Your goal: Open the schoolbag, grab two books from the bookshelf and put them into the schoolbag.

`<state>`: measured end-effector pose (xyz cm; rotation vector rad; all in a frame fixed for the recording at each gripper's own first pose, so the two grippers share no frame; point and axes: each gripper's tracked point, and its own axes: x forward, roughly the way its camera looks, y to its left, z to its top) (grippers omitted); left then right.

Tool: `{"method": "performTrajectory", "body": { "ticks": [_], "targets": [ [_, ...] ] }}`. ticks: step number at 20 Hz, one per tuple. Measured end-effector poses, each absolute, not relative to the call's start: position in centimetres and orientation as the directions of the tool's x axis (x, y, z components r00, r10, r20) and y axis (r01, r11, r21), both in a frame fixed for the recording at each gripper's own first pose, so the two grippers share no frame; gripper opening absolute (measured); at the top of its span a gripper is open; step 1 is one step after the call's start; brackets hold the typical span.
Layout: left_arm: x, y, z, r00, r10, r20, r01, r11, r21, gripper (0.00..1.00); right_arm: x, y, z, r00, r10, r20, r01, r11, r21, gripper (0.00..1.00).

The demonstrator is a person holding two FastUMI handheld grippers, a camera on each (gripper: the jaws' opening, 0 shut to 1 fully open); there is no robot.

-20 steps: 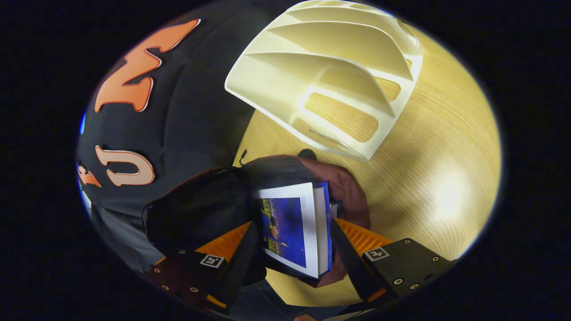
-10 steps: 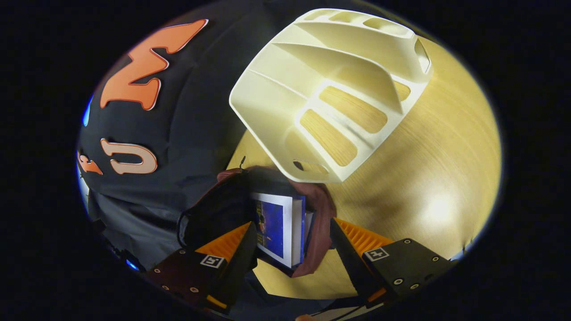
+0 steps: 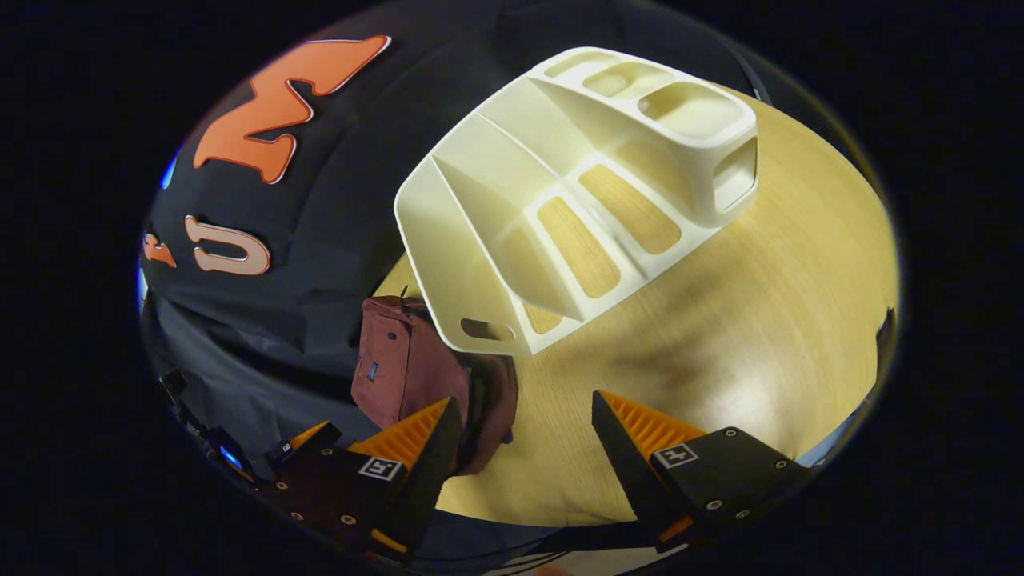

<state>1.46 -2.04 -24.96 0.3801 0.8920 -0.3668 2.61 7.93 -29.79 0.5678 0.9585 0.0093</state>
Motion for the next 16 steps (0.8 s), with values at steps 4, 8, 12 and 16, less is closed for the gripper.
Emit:
{"method": "performTrajectory", "body": {
  "ticks": [4, 8, 12, 16],
  "targets": [
    [3.4, -5.9, -22.0, 0.689, -0.167, -0.706, 0.396, 0.902, 0.173, 0.99, 4.1, 3.3, -24.2, 0.7, 0.158, -0.696, 0.127, 0.932, 0.34, 0.98],
    [5.0, -10.1, -16.0, 0.804, -0.224, -0.551, 0.349, 0.927, 0.133, 0.99, 5.8, -0.4, -16.5, 0.844, 0.063, -0.532, 0.042, 0.982, 0.183, 0.98],
    [5.5, -12.9, -8.9, 0.902, -0.254, -0.35, 0.31, 0.944, 0.115, 1.0, 6.0, -2.8, -9.7, 0.94, 0.015, -0.341, 0.003, 0.999, 0.053, 0.97],
    [4.3, -15.4, -5.9, 0.933, -0.278, -0.23, 0.301, 0.951, 0.073, 0.98, 5.2, -3.4, -5.2, 0.986, 0.015, -0.168, -0.019, 1.0, -0.019, 0.97]
  ]
}}
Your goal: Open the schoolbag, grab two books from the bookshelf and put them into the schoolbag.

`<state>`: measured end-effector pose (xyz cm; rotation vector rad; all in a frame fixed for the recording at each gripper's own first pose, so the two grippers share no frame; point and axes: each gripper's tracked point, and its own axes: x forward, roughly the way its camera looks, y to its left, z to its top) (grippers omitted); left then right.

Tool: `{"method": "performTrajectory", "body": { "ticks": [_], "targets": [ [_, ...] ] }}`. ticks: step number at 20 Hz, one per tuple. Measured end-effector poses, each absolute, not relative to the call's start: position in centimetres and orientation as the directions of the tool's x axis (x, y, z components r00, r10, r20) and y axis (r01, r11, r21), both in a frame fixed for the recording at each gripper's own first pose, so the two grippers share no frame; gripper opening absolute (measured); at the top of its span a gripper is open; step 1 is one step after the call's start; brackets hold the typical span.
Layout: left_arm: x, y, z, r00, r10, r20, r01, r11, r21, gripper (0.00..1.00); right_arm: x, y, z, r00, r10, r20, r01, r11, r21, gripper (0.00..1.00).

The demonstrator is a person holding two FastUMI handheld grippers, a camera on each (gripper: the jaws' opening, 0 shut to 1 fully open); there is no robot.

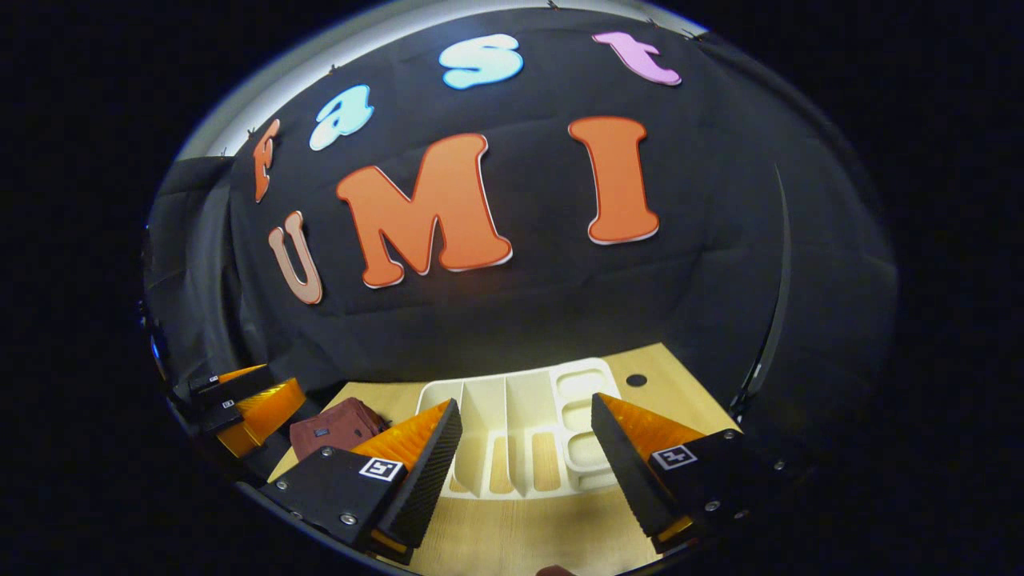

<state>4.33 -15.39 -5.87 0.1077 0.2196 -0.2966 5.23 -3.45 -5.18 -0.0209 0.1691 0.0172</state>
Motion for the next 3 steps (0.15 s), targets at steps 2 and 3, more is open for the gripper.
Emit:
{"method": "performTrajectory", "body": {
  "ticks": [2, 3],
  "targets": [
    [3.72, -16.23, -5.13, 0.937, -0.279, -0.21, 0.302, 0.949, 0.085, 0.98, 4.63, -3.97, -4.82, 0.989, 0.002, -0.145, -0.005, 1.0, -0.024, 0.97],
    [3.45, -16.61, -5.0, 0.937, -0.281, -0.207, 0.305, 0.948, 0.095, 0.98, 4.51, -4.03, -4.98, 0.988, -0.001, -0.154, -0.002, 1.0, -0.019, 0.97]
  ]
}}
